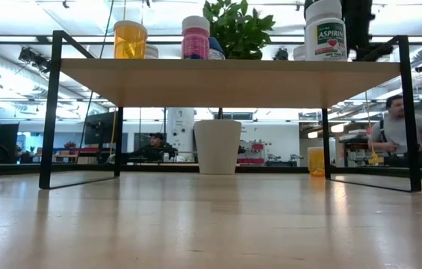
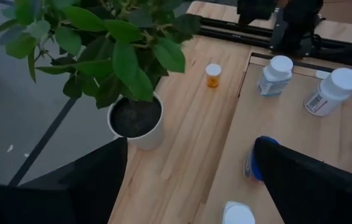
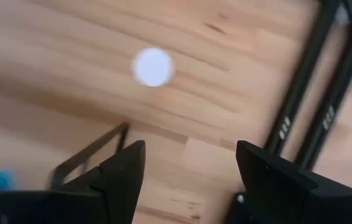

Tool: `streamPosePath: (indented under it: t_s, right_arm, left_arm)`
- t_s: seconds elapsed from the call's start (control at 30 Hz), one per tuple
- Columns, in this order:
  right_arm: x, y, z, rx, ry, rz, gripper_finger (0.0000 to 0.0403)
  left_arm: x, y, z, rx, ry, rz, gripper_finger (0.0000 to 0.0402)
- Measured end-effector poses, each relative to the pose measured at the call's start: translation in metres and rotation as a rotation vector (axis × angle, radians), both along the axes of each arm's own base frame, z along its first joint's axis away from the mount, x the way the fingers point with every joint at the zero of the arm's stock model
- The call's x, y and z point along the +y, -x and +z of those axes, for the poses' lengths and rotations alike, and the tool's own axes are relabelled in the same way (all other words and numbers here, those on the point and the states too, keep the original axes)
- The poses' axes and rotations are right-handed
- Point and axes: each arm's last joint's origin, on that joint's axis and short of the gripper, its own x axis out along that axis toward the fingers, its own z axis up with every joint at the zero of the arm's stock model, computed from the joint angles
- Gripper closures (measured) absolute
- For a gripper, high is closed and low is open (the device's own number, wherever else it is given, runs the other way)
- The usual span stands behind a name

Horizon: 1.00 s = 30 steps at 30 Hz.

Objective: Pick and place medicine bottles onto shelf by color
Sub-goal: Put the top orange pill bottle on the shelf

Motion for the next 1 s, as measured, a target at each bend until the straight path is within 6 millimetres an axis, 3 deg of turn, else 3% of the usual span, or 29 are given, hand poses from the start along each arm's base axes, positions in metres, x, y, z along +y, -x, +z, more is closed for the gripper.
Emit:
streamPosePath:
  t_s: [0.1,0.3,0.4,0.8,1.0]
  right_arm:
    - [-0.005,0.000,-0.019,-0.015,-0.032,-0.121,0.0144]
    - [-0.010,-0.014,-0.063,-0.165,-0.105,-0.165,0.0144]
    - [-0.009,-0.012,-0.080,-0.154,-0.114,-0.203,0.0144]
    - [-0.022,-0.014,-0.094,-0.181,-0.009,-0.331,0.0144]
    - [-0.036,-0.029,-0.119,-0.135,-0.117,-0.328,0.0144]
  left_arm:
    - [0.000,0.000,0.000,-0.009,0.015,0.015,0.0047]
    - [0.000,0.000,0.000,-0.030,0.053,0.050,0.0047]
    - [0.000,0.000,0.000,-0.040,0.070,0.066,0.0047]
    - [0.000,0.000,0.000,-0.054,0.095,0.088,0.0047]
    - [0.000,0.000,0.000,-0.055,0.097,0.091,0.0047]
